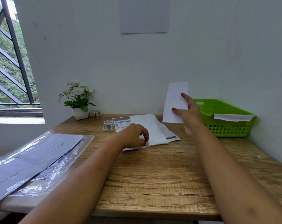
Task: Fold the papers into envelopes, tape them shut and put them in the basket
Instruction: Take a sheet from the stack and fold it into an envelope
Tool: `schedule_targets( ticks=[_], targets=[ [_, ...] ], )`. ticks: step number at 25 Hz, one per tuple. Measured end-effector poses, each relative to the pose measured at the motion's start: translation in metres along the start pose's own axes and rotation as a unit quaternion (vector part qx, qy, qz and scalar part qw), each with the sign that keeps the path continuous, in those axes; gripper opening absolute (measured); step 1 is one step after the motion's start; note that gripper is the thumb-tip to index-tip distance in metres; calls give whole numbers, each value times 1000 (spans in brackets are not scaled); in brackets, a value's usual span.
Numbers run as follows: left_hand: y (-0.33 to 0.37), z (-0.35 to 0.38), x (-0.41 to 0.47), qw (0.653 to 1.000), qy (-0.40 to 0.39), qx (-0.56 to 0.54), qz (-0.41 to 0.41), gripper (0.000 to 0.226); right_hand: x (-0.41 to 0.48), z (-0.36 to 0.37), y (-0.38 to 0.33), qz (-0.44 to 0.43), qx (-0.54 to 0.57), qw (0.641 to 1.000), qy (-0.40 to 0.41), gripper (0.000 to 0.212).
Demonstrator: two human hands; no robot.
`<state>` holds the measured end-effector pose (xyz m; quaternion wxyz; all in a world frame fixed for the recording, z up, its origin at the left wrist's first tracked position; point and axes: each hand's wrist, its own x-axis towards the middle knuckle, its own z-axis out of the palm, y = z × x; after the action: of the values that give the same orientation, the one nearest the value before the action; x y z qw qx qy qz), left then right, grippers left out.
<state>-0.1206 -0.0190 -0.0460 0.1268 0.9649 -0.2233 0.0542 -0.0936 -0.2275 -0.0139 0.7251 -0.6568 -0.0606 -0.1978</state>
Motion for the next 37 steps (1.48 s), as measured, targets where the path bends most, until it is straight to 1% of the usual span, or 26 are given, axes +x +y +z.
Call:
schedule_targets(
  ticks=[1, 2, 4, 5, 8, 10, 12, 15, 16, 18, 20, 21, 22, 24, 25, 26, 28, 30, 32, 33, 35, 37],
  targets=[
    [-3, -1, 0, 1000, 5, 0, -5, 12, -2, -3, -4, 40, 60, 996, -46, 66],
    [-6, -2, -1, 1000, 18, -6, -6, 11, -4, -5, -9, 78, 84, 988, -100, 66],
    [-11, -5, -3, 998, 53, -16, -15, 10, -9, -6, -17, 134, 84, 967, -198, 64],
    [-14, -6, -4, 997, 70, -16, -24, 10, -9, -5, -17, 152, 80, 960, -221, 60],
    [-18, -5, -5, 993, 107, -40, -39, 10, -6, -9, -16, 192, 68, 957, -208, 51],
    [-16, -4, -7, 991, 123, -35, -31, 16, -3, -17, -14, 224, 37, 950, -215, 55],
    [-16, -5, -6, 992, 122, -3, -24, 21, 0, -25, -11, 242, 11, 948, -208, 61],
    [-15, -5, -4, 994, 102, 25, -40, 30, 0, -30, -13, 256, 0, 951, -175, 57],
    [-14, -5, -4, 993, 108, 16, -46, 29, -1, -32, -16, 251, 13, 952, -177, 53],
    [-11, -5, -6, 989, 137, -3, -49, 25, -2, -38, -23, 216, 85, 950, -208, 47],
    [-8, -7, -6, 984, 170, -8, -46, 22, -5, -47, -33, 183, 170, 934, -256, 49],
    [-6, -8, -6, 982, 183, -7, -45, 23, -7, -49, -38, 178, 178, 925, -283, 52],
    [-6, -8, -6, 980, 193, -4, -44, 23, -9, -49, -40, 177, 151, 921, -313, 54],
    [-4, -7, -6, 978, 203, -5, -45, 23, -12, -46, -36, 182, 28, 913, -364, 49],
    [-3, -6, -7, 977, 207, -14, -50, 23, -13, -43, -33, 188, -31, 903, -385, 44],
    [-3, -5, -7, 975, 214, -24, -59, 24, -14, -40, -30, 202, -71, 890, -403, 39],
    [-3, -4, -7, 967, 241, -33, -73, 29, -15, -37, -28, 225, -100, 869, -429, 37],
    [-5, -4, -7, 962, 259, -40, -80, 32, -16, -40, -33, 218, -98, 871, -429, 35],
    [-6, -5, -8, 962, 257, -50, -84, 29, -16, -48, -38, 207, -88, 887, -402, 34],
    [-7, -5, -8, 962, 253, -50, -85, 28, -16, -52, -40, 210, -85, 896, -382, 37],
    [-9, -3, -6, 967, 239, -34, -81, 30, -16, -61, -39, 244, -66, 905, -342, 43],
    [-12, -2, -5, 974, 209, -21, -84, 31, -17, -67, -36, 286, -43, 904, -315, 42]
  ],
)
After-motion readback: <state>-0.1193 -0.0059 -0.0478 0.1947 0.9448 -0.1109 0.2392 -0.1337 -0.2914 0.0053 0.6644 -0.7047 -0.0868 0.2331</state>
